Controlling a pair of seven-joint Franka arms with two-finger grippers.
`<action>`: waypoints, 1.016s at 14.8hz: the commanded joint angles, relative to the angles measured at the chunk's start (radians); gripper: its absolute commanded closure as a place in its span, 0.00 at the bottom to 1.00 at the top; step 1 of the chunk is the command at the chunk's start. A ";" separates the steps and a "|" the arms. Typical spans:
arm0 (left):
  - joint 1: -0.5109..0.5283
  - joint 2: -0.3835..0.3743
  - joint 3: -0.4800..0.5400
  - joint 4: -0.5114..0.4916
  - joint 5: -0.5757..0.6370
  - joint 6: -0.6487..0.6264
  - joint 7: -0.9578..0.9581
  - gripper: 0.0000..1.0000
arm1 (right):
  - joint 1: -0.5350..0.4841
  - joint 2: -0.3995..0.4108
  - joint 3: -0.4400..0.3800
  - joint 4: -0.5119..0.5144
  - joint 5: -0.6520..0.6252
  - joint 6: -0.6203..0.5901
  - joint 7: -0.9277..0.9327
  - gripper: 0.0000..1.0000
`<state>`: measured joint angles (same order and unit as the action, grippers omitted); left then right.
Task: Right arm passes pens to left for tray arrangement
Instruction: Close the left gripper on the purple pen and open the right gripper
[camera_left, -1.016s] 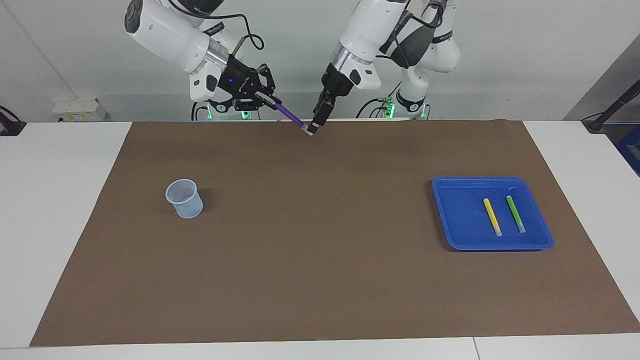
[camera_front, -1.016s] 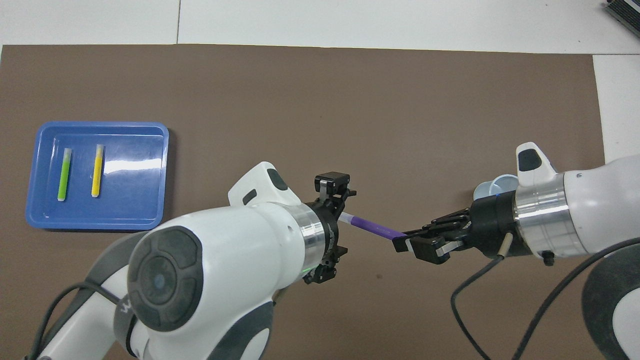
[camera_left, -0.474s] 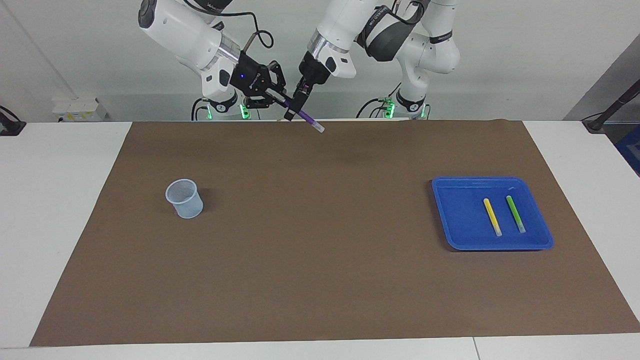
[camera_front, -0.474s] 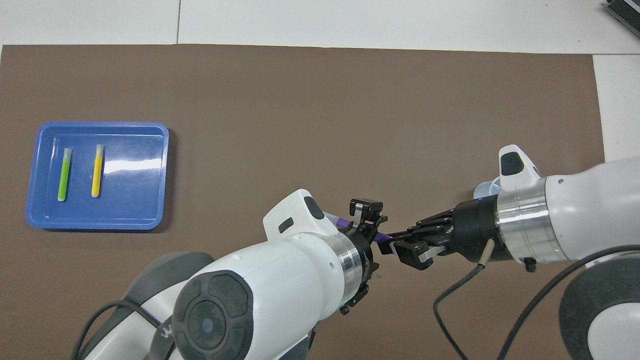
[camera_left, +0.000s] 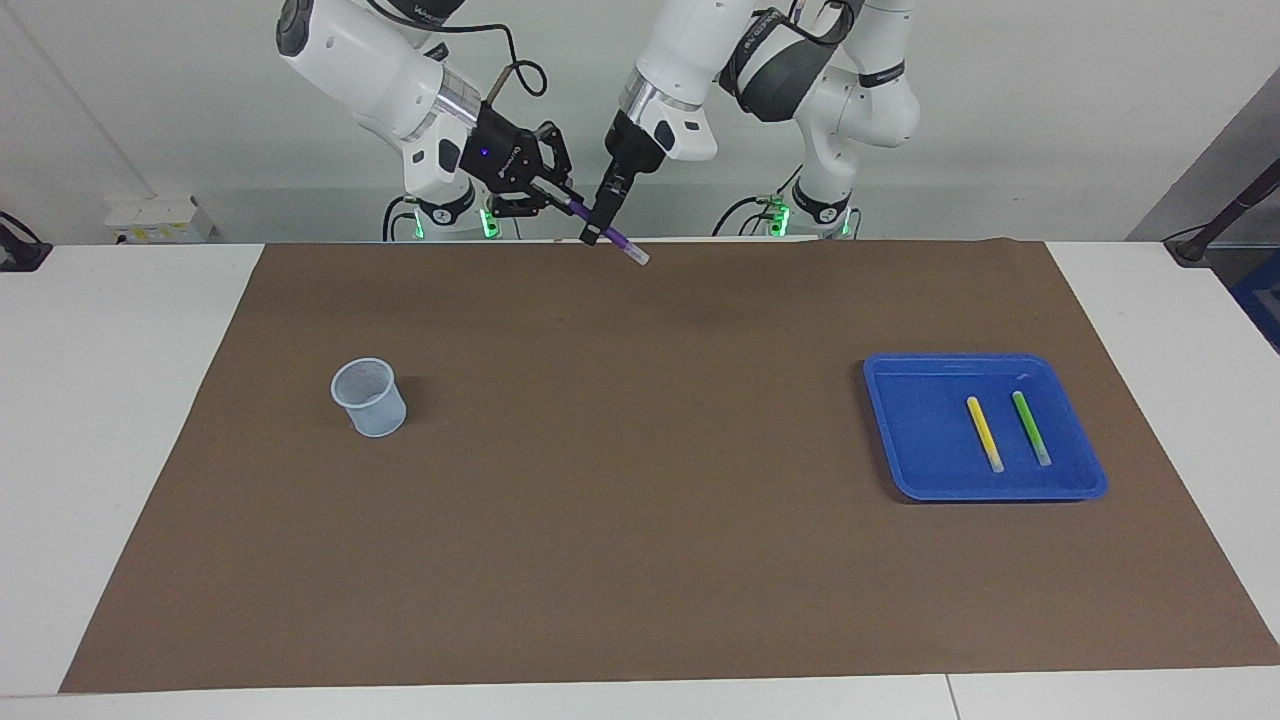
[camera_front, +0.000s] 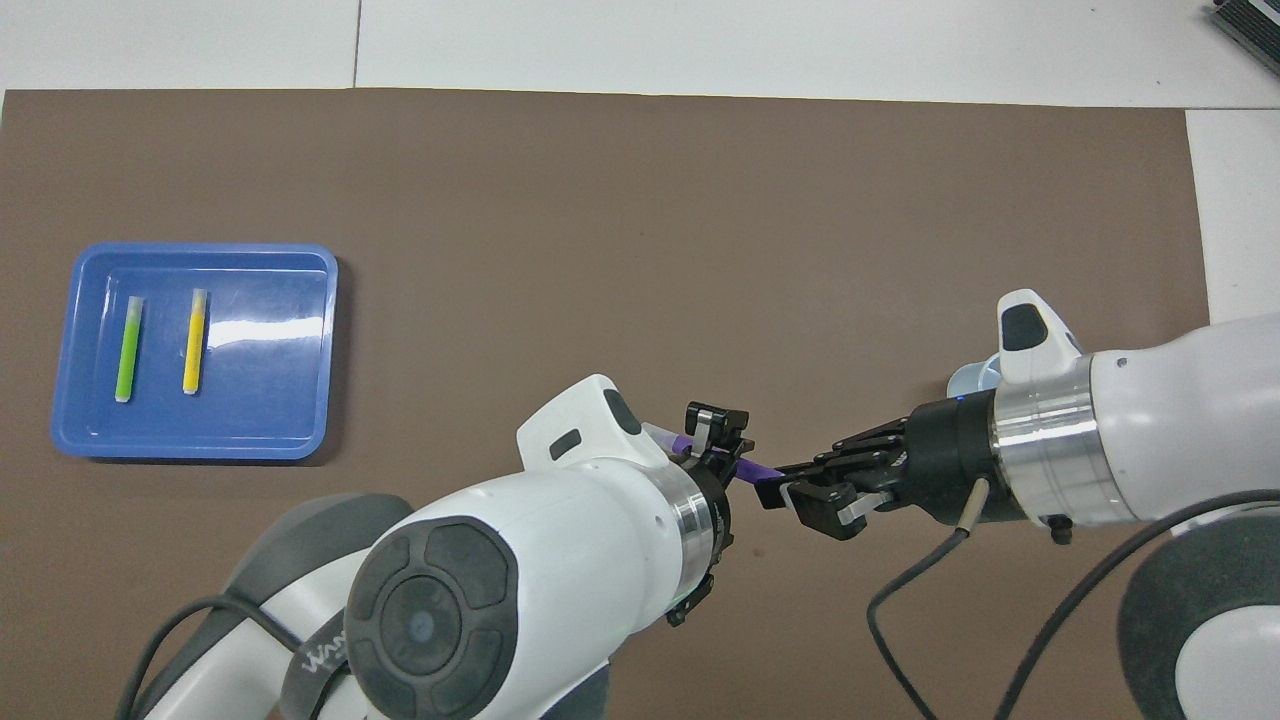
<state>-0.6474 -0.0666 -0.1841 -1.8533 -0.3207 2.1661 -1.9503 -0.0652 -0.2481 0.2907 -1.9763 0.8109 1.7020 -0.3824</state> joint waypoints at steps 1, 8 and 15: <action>0.006 0.005 0.006 0.037 0.015 -0.054 0.014 0.26 | -0.007 -0.011 0.002 -0.010 0.027 0.011 -0.027 1.00; 0.005 0.004 0.006 0.026 0.017 -0.037 0.011 0.51 | -0.007 -0.011 0.002 -0.010 0.028 0.015 -0.027 1.00; 0.003 0.005 0.006 0.032 0.086 -0.038 0.013 1.00 | -0.007 -0.011 0.002 -0.010 0.028 0.015 -0.030 1.00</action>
<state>-0.6460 -0.0637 -0.1759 -1.8234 -0.2635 2.1526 -1.9425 -0.0538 -0.2481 0.2943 -1.9808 0.8123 1.6959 -0.3827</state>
